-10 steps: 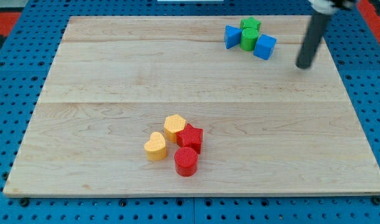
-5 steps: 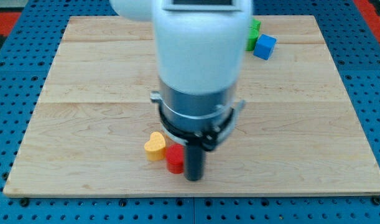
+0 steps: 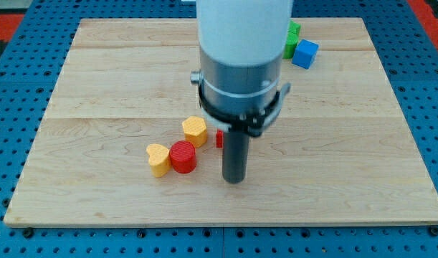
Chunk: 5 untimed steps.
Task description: Slightly move the red and yellow blocks upwards
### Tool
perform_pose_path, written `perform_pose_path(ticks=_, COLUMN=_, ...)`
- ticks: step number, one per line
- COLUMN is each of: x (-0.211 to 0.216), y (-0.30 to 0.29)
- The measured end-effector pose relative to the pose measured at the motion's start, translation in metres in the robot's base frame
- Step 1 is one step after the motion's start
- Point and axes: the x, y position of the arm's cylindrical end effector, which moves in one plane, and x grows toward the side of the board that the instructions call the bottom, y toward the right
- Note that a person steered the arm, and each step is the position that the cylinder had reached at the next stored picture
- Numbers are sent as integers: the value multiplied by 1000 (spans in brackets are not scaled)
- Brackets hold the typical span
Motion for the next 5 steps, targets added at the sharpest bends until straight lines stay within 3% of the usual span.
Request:
perform_pose_path(ticks=2, x=-46, y=-122)
perform_pose_path(ticks=4, x=-28, y=-106)
perform_pose_path(ticks=5, x=-31, y=-130)
